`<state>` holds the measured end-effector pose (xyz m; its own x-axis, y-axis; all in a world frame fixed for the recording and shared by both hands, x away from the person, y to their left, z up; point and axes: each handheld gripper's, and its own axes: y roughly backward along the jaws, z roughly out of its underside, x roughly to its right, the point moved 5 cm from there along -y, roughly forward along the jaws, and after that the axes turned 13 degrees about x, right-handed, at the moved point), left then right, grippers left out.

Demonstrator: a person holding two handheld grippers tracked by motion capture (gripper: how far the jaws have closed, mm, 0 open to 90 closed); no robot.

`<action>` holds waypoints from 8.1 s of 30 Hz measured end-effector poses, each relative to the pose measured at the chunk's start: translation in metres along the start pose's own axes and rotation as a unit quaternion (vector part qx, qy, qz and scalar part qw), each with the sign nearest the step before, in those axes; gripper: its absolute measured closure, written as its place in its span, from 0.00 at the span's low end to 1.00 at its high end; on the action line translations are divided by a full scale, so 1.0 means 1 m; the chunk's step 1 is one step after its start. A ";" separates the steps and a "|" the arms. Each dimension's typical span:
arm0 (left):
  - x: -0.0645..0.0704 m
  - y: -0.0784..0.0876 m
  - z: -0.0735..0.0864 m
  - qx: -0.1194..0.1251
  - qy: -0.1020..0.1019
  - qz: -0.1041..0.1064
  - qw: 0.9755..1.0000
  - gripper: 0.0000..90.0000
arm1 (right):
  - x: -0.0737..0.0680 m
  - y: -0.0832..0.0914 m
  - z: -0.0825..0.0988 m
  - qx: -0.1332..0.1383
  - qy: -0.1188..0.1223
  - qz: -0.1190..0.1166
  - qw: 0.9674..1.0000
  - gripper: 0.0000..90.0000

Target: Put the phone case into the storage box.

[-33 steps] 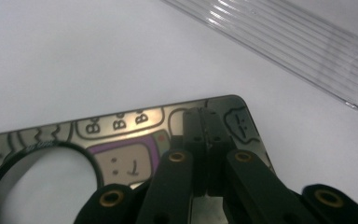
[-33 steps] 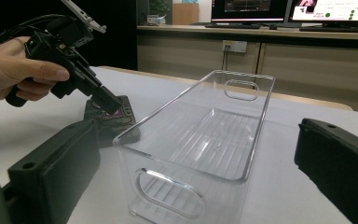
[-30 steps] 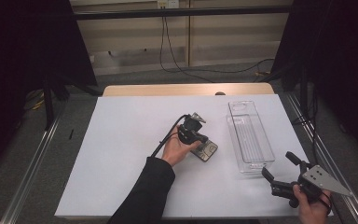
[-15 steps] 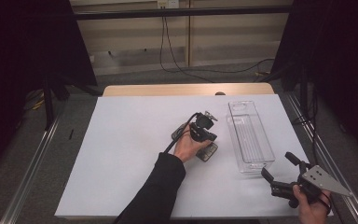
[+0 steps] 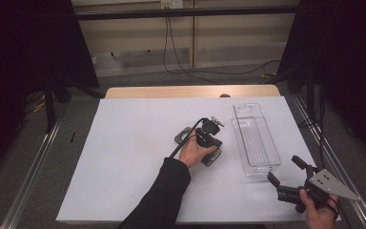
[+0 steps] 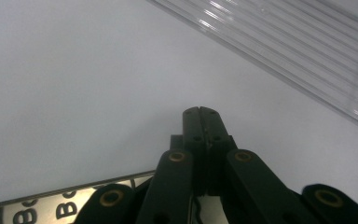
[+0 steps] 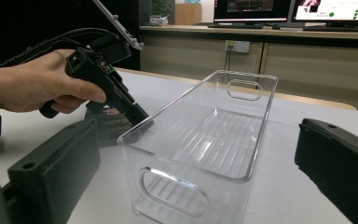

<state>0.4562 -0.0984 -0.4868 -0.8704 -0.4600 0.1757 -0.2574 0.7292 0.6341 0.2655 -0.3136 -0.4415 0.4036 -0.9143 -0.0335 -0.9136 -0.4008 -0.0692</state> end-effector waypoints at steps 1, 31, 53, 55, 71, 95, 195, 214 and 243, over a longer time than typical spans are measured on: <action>0.001 0.002 0.002 0.001 0.002 0.002 1.000 1.00 | 0.000 0.000 0.000 0.000 0.001 0.000 1.000 0.00; 0.020 0.030 0.029 -0.003 0.004 0.026 1.000 1.00 | 0.000 0.000 0.000 -0.001 0.005 0.002 1.000 0.00; 0.020 0.059 0.052 -0.011 -0.003 0.023 1.000 1.00 | -0.001 0.000 0.000 -0.002 0.005 0.004 1.000 0.00; 0.021 0.062 0.054 -0.008 0.004 0.022 1.000 1.00 | -0.001 0.000 0.000 -0.002 0.005 0.004 1.000 0.00; 0.016 0.081 0.069 0.000 0.018 0.003 1.000 1.00 | 0.000 0.000 0.000 -0.001 0.008 0.008 1.000 0.00; 0.010 0.115 0.093 -0.009 0.017 -0.008 1.000 1.00 | 0.000 0.000 0.000 -0.002 0.009 0.007 1.000 0.00; -0.041 0.214 0.096 0.094 0.041 -0.144 0.984 0.06 | 0.000 -0.003 0.001 0.000 0.012 0.019 1.000 0.00; -0.059 0.166 0.087 -0.003 0.035 -0.137 0.990 0.06 | 0.001 -0.003 0.001 -0.001 0.010 0.018 1.000 0.00; -0.067 0.122 0.094 -0.080 0.041 -0.141 0.986 0.00 | 0.000 -0.003 0.001 -0.002 0.011 0.014 1.000 0.00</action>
<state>0.4437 0.0689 -0.4925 -0.7351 -0.6772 0.0316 -0.4093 0.4806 0.7756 0.2686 -0.3125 -0.4425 0.3764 -0.9264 -0.0140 -0.9249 -0.3748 -0.0637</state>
